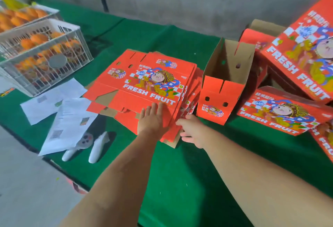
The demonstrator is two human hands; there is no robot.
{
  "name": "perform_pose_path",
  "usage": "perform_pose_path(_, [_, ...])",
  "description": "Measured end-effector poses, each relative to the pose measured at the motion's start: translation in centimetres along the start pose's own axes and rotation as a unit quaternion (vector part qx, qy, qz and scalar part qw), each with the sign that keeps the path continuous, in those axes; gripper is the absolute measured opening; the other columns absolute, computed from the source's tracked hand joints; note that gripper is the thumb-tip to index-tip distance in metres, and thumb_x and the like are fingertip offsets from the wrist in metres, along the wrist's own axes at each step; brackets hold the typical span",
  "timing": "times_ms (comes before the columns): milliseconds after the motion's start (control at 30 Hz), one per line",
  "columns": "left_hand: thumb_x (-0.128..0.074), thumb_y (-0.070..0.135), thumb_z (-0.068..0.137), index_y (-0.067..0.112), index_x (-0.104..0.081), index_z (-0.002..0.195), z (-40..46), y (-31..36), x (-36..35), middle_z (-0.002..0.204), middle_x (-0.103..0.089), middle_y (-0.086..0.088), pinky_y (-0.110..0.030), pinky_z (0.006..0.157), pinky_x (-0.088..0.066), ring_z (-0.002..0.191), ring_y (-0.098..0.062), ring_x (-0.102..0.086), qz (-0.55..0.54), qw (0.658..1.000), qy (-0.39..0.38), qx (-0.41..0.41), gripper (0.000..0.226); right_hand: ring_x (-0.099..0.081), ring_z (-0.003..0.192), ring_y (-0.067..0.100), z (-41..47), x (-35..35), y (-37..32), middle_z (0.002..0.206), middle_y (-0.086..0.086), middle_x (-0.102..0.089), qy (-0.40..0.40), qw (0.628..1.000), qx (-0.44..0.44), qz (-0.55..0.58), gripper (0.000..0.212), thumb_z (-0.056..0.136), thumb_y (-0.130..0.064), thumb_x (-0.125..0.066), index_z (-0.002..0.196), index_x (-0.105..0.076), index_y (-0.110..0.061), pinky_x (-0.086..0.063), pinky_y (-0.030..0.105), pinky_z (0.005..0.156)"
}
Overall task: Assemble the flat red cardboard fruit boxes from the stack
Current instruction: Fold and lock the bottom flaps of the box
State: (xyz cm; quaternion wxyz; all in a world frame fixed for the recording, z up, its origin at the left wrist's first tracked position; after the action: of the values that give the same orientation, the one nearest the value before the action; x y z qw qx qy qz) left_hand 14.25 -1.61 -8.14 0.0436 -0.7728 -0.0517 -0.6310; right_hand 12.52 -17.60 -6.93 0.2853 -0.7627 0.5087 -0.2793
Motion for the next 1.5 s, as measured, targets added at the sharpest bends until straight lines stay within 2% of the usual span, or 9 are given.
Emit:
perform_pose_path(267, [-0.027, 0.025, 0.106, 0.010, -0.005, 0.164, -0.7, 2.7, -0.8, 0.160, -0.023, -0.036, -0.054, 0.124, -0.022, 0.146, -0.053, -0.032, 0.033, 0.999, -0.029, 0.020, 0.063, -0.064, 0.093, 0.019, 1.5, -0.3, 0.3, 0.108, 0.001, -0.068, 0.014, 0.997, 0.010, 0.077, 0.022, 0.099, -0.023, -0.065, 0.120, -0.060, -0.023, -0.048, 0.030, 0.066])
perform_pose_path(433, [-0.042, 0.020, 0.105, 0.020, -0.033, 0.154, -3.4, 2.7, 2.2, 0.114, -0.071, -0.014, -0.046, 0.084, -0.054, 0.106, -0.039, -0.070, -0.056, 0.996, 0.068, -0.028, 0.050, -0.064, 0.087, 0.017, 1.7, -1.9, -1.0, 0.102, 0.000, -0.068, -0.008, 0.995, 0.008, 0.096, 0.019, 0.098, -0.034, -0.066, 0.114, -0.064, -0.024, -0.052, 0.030, 0.073])
perform_pose_path(600, [-0.047, 0.027, 0.105, 0.028, -0.050, 0.146, -8.1, 3.3, 4.6, 0.095, -0.076, -0.009, -0.050, 0.074, -0.054, 0.089, -0.040, -0.072, -0.223, 0.962, 0.139, -0.078, 0.042, -0.070, 0.090, 0.022, 1.2, -2.1, -1.5, 0.112, 0.006, -0.071, 0.071, 0.978, -0.047, 0.191, 0.041, 0.092, -0.037, -0.073, 0.127, -0.057, -0.023, -0.058, 0.028, 0.060])
perform_pose_path(700, [-0.034, 0.043, 0.099, 0.024, -0.065, 0.132, -10.4, 4.2, 6.5, 0.097, -0.077, -0.003, -0.043, 0.069, -0.052, 0.087, -0.034, -0.071, -0.317, 0.919, 0.205, -0.113, 0.049, -0.066, 0.105, 0.032, 0.9, 0.4, -1.2, 0.121, 0.010, -0.062, 0.183, 0.960, -0.057, 0.203, 0.061, 0.086, -0.036, -0.078, 0.133, -0.044, -0.018, -0.060, 0.045, 0.087])
perform_pose_path(767, [-0.034, 0.040, 0.098, 0.025, -0.067, 0.130, -11.7, 4.3, 7.2, 0.104, -0.077, 0.006, -0.040, 0.067, -0.051, 0.087, -0.025, -0.071, -0.350, 0.895, 0.245, -0.129, 0.049, -0.067, 0.103, 0.031, 0.9, 0.6, -1.7, 0.117, 0.009, -0.065, 0.154, 0.963, -0.057, 0.215, 0.046, 0.090, -0.031, -0.073, 0.130, -0.054, -0.018, -0.058, 0.044, 0.091])
perform_pose_path(1000, [-0.056, 0.025, 0.106, 0.024, -0.062, 0.135, -11.9, 3.1, 6.1, 0.127, -0.069, 0.022, -0.025, 0.094, -0.053, 0.112, -0.003, -0.068, -0.546, 0.801, 0.199, -0.144, 0.029, -0.072, 0.104, 0.032, -1.1, 1.7, -4.8, 0.114, 0.009, -0.074, 0.090, 0.965, 0.122, 0.214, 0.018, 0.105, -0.025, -0.061, 0.122, -0.066, -0.021, -0.058, 0.053, 0.094])
perform_pose_path(1233, [-0.053, 0.049, 0.091, 0.009, -0.047, 0.152, -10.3, -8.5, 6.7, 0.161, -0.037, -0.018, -0.045, 0.120, -0.027, 0.149, -0.030, -0.033, -0.465, 0.800, 0.327, 0.193, 0.073, -0.074, 0.105, 0.027, -7.9, 12.5, -0.8, 0.122, 0.011, -0.075, 0.052, 0.931, 0.258, 0.254, 0.024, 0.101, -0.016, -0.059, 0.123, -0.070, -0.019, -0.062, 0.041, 0.083])
perform_pose_path(1400, [-0.056, 0.073, 0.083, 0.030, -0.042, 0.156, -8.1, -4.6, 2.5, 0.160, -0.044, 0.007, -0.025, 0.111, -0.030, 0.140, -0.002, -0.044, -0.692, 0.705, 0.127, 0.093, 0.086, -0.070, 0.116, 0.034, -11.6, 21.2, 10.2, 0.136, 0.015, -0.068, 0.070, 0.934, 0.193, 0.293, 0.034, 0.100, -0.020, -0.055, 0.132, -0.067, -0.021, -0.062, 0.047, 0.087])
perform_pose_path(1500, [-0.056, 0.074, 0.086, 0.036, -0.049, 0.151, -8.4, 0.8, 0.8, 0.154, -0.051, 0.014, -0.035, 0.121, -0.030, 0.140, 0.003, -0.046, -0.727, 0.682, 0.074, 0.029, 0.076, -0.070, 0.118, 0.028, -13.8, 23.3, 15.4, 0.138, 0.011, -0.068, 0.114, 0.946, 0.175, 0.246, 0.035, 0.102, -0.016, -0.054, 0.136, -0.062, -0.022, -0.056, 0.044, 0.094])
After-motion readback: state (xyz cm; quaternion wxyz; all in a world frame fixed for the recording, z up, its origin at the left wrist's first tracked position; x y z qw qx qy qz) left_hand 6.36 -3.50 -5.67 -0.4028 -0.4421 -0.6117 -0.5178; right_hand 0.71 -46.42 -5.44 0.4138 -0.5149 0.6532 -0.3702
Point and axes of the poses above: each hand's wrist, its own z-axis towards the middle knuckle, its own x-axis out of the back of the hand, y = z × x, the point moved 9 cm from there along z, towards the middle knuckle
